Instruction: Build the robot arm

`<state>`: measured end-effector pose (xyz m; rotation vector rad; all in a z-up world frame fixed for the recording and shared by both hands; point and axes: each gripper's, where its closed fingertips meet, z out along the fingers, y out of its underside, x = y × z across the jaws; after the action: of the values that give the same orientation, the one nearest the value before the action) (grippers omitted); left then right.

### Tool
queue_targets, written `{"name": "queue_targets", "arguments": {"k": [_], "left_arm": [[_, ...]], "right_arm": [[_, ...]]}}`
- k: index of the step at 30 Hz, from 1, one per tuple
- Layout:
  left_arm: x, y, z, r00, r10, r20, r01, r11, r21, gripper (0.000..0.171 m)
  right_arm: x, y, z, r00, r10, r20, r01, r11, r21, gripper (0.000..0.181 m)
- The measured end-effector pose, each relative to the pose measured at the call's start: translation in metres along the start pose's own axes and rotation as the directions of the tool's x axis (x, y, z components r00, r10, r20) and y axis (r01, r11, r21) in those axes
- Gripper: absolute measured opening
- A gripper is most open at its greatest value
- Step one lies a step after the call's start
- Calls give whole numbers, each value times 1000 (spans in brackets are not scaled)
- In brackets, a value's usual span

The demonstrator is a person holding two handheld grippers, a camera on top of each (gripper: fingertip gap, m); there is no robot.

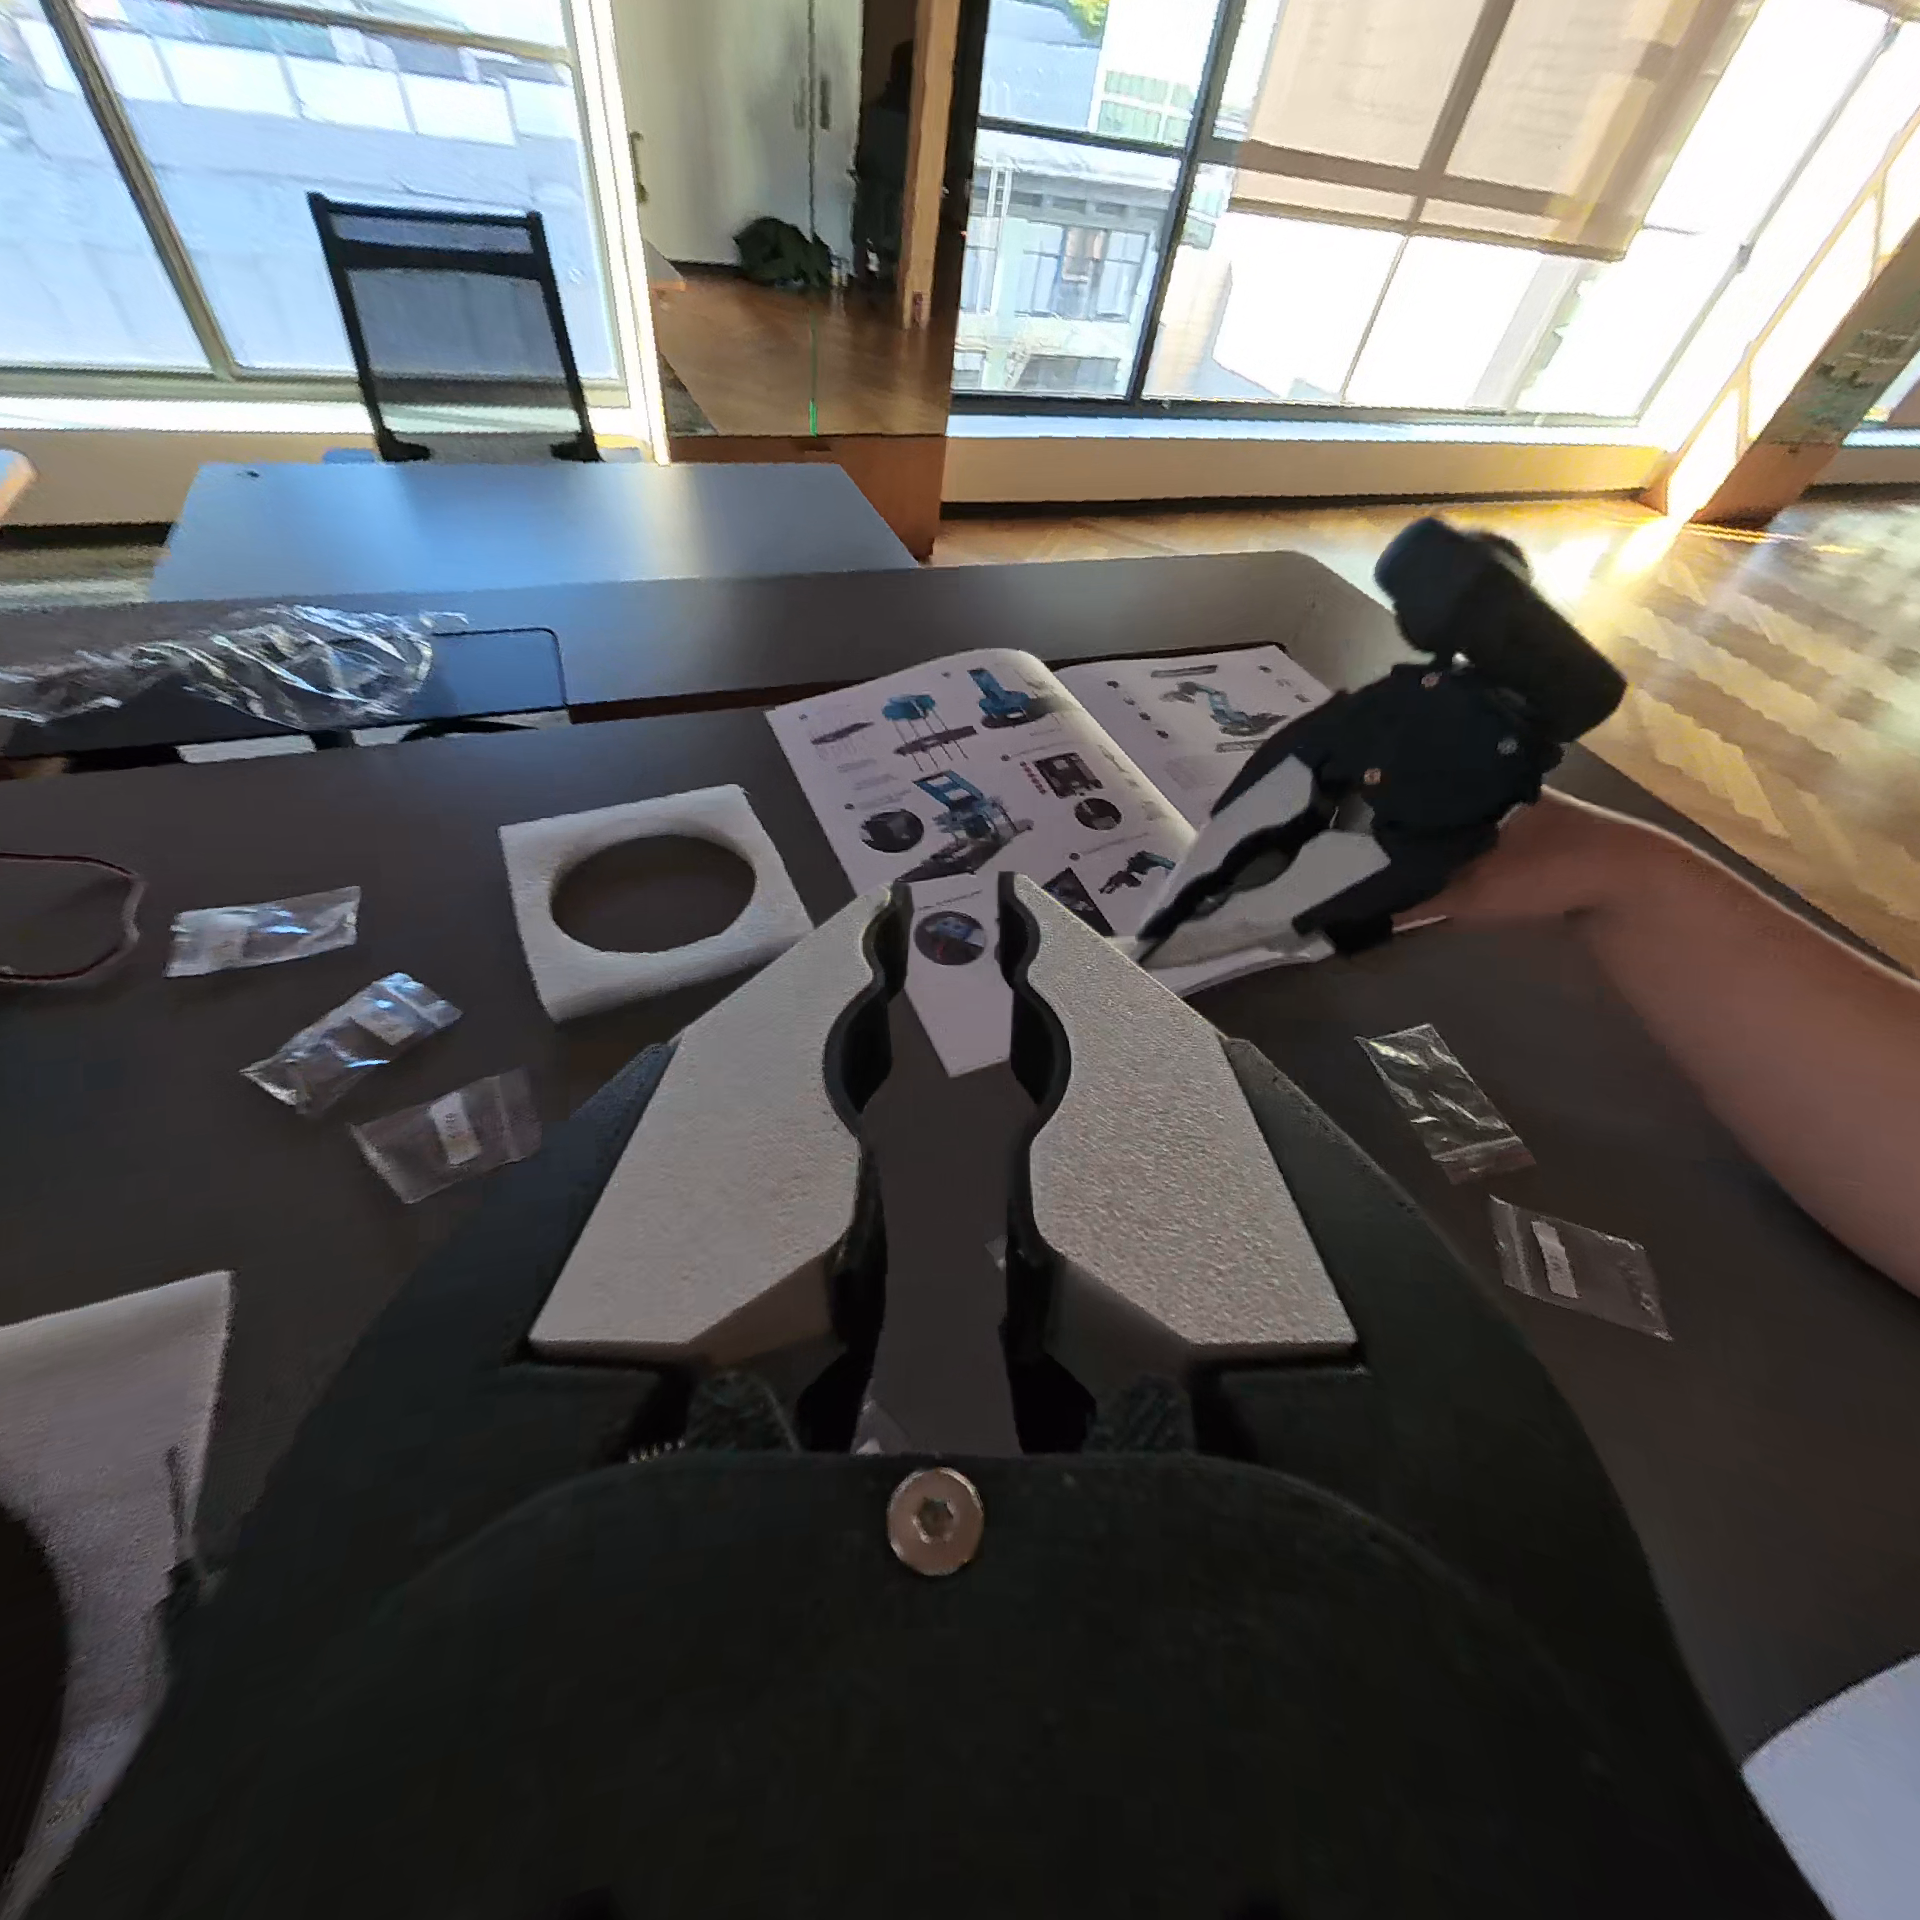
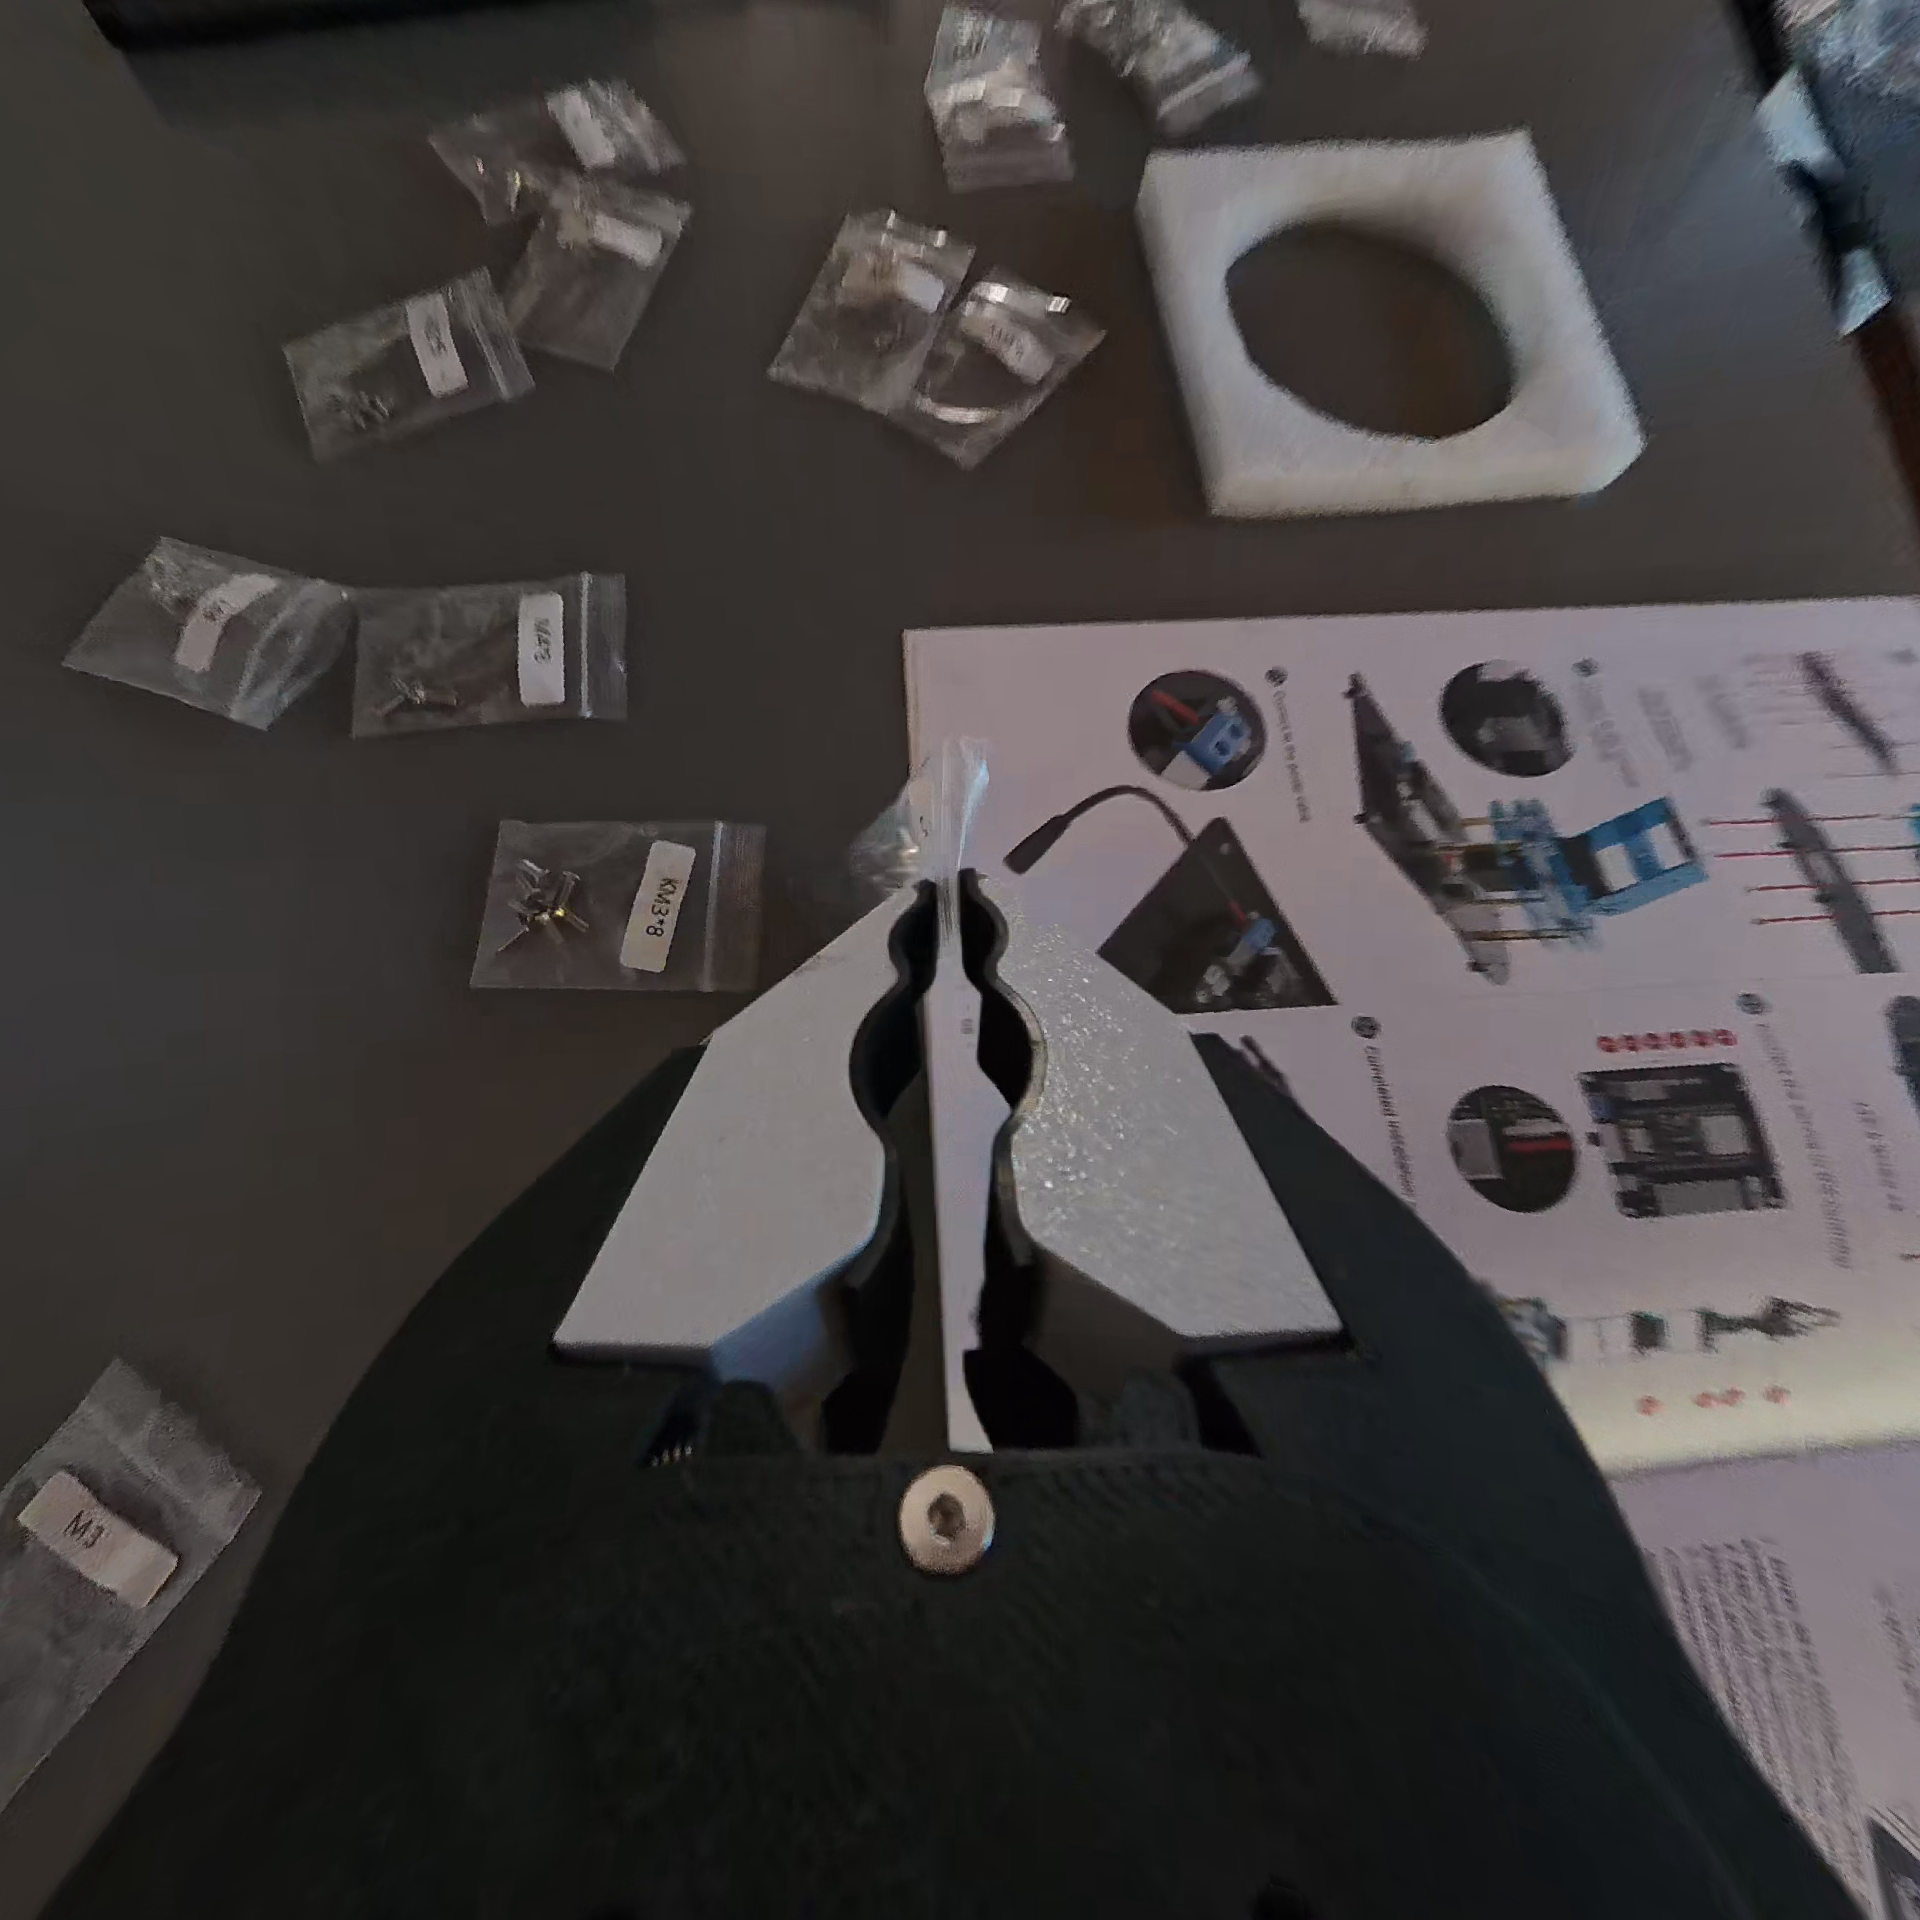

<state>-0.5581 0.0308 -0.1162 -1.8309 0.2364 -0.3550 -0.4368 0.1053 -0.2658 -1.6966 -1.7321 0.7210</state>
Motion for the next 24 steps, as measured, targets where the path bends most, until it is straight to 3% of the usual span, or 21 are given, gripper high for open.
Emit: {"name": "queue_targets", "arguments": {"k": [7, 14, 22, 24], "left_arm": [[5, 12, 24, 991, -43, -126, 40, 999, -22, 15], [47, 25, 52, 909, -89, -408, 74, 996, -51, 20], [85, 50, 78, 804, -81, -589, 26, 995, -100, 24], [92, 53, 81, 780, -84, -620, 23, 994, -105, 18]], "right_arm": [[27, -34, -57, 989, 13, -146, 11, 986, 167, 2], [-6, -61, -65, 998, -44, -43, 53, 971, 234, 2], [-36, -71, -61, 992, -126, 28, 115, 961, 250, 2], [-38, -72, -61, 991, -131, 37, 117, 960, 256, 2]]}}
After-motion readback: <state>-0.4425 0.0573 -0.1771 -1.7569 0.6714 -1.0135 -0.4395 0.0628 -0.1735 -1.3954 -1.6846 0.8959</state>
